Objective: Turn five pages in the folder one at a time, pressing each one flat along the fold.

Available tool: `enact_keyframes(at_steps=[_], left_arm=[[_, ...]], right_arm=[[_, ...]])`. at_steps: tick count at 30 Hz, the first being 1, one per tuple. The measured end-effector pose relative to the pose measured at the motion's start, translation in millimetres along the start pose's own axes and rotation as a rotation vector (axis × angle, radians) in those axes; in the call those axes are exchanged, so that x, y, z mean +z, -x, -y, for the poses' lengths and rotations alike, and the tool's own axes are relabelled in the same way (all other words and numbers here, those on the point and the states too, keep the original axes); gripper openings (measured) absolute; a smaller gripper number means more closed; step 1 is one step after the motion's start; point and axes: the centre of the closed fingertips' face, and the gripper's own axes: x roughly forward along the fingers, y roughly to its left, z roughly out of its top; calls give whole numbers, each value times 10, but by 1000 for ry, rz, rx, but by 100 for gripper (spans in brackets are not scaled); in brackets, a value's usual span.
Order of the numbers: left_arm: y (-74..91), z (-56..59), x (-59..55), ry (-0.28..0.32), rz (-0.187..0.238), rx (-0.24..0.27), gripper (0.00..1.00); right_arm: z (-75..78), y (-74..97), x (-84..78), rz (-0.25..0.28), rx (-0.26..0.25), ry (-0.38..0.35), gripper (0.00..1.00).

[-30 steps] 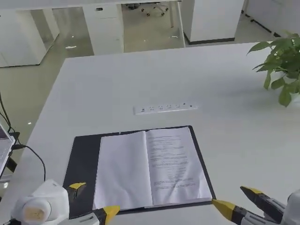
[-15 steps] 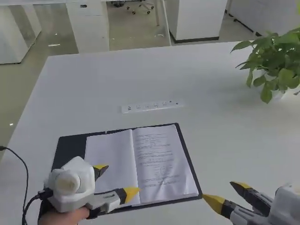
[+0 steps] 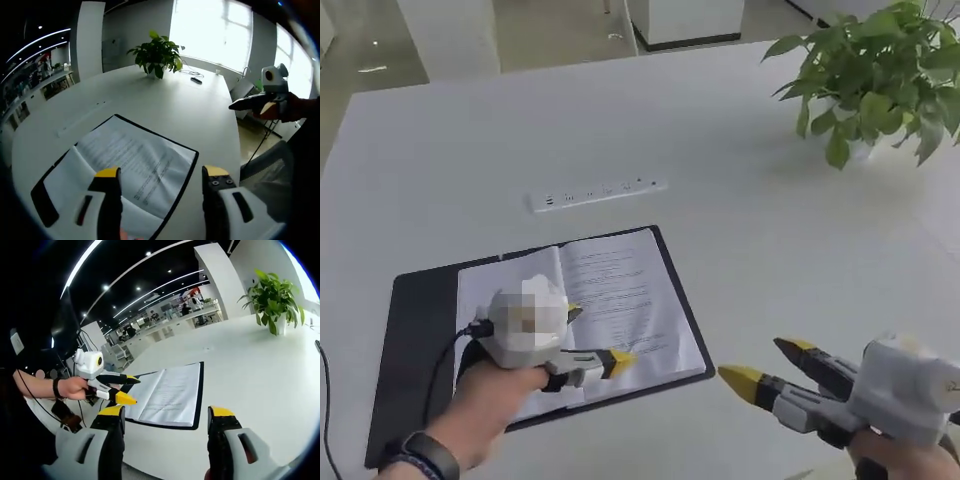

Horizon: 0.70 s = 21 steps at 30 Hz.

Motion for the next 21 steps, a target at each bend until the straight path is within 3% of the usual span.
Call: enact_keyframes(at_steps=[4,9,21], left_arm=[[-217,40,27,-2,-7,-2,65],[-511,152,-27,-54,-52,-21,64],[-1030,323,-75,-93,-106,-43,65]], right_arm=[[55,26,-14,-2,-5,-12,66],[86,24,-29,-8,-4,-24,65],[77,-27,-123,-55,17,-15,65]])
